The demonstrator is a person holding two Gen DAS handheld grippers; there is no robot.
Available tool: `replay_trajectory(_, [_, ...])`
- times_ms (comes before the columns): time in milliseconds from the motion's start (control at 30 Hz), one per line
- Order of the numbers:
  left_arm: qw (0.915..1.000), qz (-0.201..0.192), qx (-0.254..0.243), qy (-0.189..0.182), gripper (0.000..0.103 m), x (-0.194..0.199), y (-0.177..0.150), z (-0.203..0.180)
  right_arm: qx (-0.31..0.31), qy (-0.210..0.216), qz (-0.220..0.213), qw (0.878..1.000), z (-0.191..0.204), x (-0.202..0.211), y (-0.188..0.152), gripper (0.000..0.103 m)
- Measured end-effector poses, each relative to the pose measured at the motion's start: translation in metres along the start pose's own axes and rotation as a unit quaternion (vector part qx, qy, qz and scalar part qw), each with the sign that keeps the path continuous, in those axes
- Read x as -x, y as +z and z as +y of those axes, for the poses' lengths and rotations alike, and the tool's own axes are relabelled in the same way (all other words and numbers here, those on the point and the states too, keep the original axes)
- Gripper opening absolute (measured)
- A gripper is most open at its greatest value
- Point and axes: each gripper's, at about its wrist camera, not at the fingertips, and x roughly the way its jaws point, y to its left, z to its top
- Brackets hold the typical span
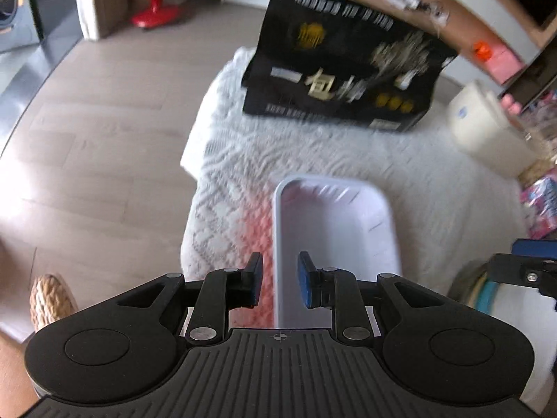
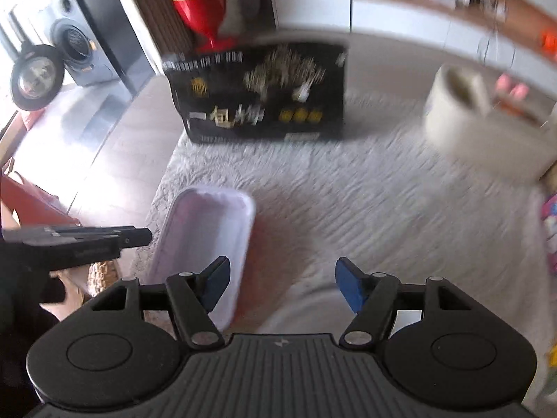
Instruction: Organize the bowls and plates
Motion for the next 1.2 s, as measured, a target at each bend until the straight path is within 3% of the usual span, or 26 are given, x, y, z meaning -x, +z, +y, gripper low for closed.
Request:
replay_trajectory(133, [0.999,0.036,-0.024,0.008,0.024,-0.02,0.002,-0.007,-0.007,0.002,0.043,0.999,0.016,-0.041,0.003,0.066])
replay_trajectory(200, [0.998,0.049,-0.033,0.019,0.024,-0.028,0.002,-0.009,0.007,-0.016,0.058,0.998,0.028,-0.058,0.003,0.046])
replay_trajectory(233, [0.9976,0.056,-0.033,0.021,0.024,-0.031,0.002,-0.009,0.017,-0.023,0.066,0.997,0.032,-0.064,0.003,0.043])
replay_trajectory(367, [0.9975,0.067,-0.018,0.009,0.023,-0.032,0.002,-0.001,0.054,-0.054,0.085,0.993,0.052,-0.089,0.004,0.04])
replay_trajectory(500, [0.997,0.073,-0.023,0.005,0.021,-0.035,0.002,-0.003,0.054,-0.045,0.12,0.99,0.055,-0.11,0.002,0.039])
replay_trajectory(533, [0.9969,0.074,-0.025,0.004,0.02,-0.034,0.002,-0.004,0.055,-0.042,0.128,0.989,0.056,-0.115,0.001,0.036])
replay_trajectory(600, [0.9968,0.076,-0.025,-0.004,0.02,-0.034,0.001,-0.005,0.061,-0.033,0.139,0.988,0.059,-0.12,-0.004,0.02])
replay_trajectory(633, [0.9969,0.075,-0.025,-0.003,0.019,-0.034,0.001,-0.005,0.063,-0.029,0.138,0.988,0.06,-0.12,-0.006,0.02])
replay_trajectory(733, [0.9968,0.077,-0.016,-0.016,0.019,-0.03,0.0,-0.005,0.07,-0.023,0.112,0.991,0.06,-0.102,-0.012,0.019])
replay_trajectory(833, [0.9977,0.055,-0.014,-0.036,0.019,-0.01,0.0,-0.009,0.074,-0.011,0.07,0.995,0.057,-0.066,-0.015,0.019])
replay_trajectory(1000, [0.9967,-0.045,-0.032,-0.06,0.019,0.066,-0.004,-0.037,0.094,0.003,-0.014,0.996,0.05,0.013,-0.028,0.019])
replay_trajectory(1100, [0.9874,-0.124,-0.047,-0.087,0.021,0.12,-0.016,-0.058,0.106,0.014,-0.069,0.992,0.037,0.063,-0.044,0.019])
replay_trajectory(1200, [0.9763,-0.169,-0.065,-0.118,0.022,0.149,-0.034,-0.084,0.113,0.01,-0.126,0.986,0.018,0.109,-0.066,0.019])
